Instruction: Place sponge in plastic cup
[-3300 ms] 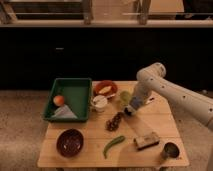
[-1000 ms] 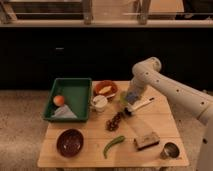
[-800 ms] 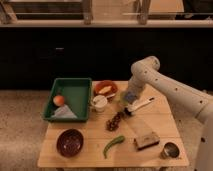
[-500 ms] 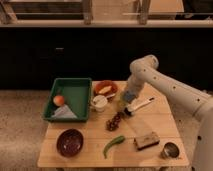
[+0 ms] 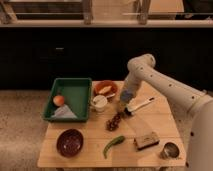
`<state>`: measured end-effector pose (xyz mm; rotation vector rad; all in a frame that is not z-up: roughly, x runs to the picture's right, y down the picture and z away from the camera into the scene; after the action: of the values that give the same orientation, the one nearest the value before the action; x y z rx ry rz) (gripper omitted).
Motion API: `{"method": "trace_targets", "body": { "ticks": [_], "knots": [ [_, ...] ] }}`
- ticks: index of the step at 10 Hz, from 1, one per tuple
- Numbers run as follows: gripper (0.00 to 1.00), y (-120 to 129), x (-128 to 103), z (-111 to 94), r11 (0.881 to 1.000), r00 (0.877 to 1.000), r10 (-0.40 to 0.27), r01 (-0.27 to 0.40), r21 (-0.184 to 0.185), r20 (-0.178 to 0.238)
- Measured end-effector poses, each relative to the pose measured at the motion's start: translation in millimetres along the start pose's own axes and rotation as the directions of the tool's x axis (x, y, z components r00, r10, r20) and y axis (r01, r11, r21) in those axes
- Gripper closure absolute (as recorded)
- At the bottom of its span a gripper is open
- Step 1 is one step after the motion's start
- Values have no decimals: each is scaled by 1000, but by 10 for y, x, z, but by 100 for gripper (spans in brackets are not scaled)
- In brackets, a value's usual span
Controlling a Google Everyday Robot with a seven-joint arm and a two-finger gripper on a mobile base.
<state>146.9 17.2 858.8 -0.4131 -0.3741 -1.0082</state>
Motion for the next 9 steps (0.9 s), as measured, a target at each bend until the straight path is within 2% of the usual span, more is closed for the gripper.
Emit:
{"method": "trace_targets", "body": {
  "ticks": [9],
  "knots": [
    [98,-125,18,168,1000,1000,-11,12,-15,27]
  ]
}}
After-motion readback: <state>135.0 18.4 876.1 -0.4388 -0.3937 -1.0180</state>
